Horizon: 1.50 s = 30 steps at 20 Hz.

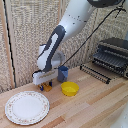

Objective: Please guide your gripper toward the loaf. Carefully hold the bread using your gripper. Position the gripper over the white dish. Gently place the bread on the white dish.

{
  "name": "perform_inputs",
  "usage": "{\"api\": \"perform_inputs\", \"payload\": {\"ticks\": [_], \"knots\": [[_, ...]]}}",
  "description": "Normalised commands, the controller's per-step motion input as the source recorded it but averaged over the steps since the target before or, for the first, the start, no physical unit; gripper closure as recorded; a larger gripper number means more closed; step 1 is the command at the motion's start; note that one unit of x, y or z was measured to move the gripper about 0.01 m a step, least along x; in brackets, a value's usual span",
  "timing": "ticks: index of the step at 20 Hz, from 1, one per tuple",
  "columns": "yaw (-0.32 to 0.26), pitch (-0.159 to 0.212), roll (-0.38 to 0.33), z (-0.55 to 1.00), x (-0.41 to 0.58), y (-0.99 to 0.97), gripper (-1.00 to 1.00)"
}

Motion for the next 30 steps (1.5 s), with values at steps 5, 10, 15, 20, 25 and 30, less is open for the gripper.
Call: {"api": "perform_inputs", "payload": {"ticks": [5,10,15,20,25,30], "knots": [[-0.016,-0.016,0.0,0.11,-0.03,0.05,1.0],[-0.105,-0.045,0.048,0.79,-0.009,0.08,1.0],[-0.046,0.0,0.054,0.98,-0.007,0.14,1.0],[-0.003,0.0,0.002,0.85,-0.115,0.53,1.0],[0.001,0.026,-0.014,0.47,-0.122,0.81,1.0],[0.005,0.045,-0.02,0.12,-0.117,0.87,1.0]]}}
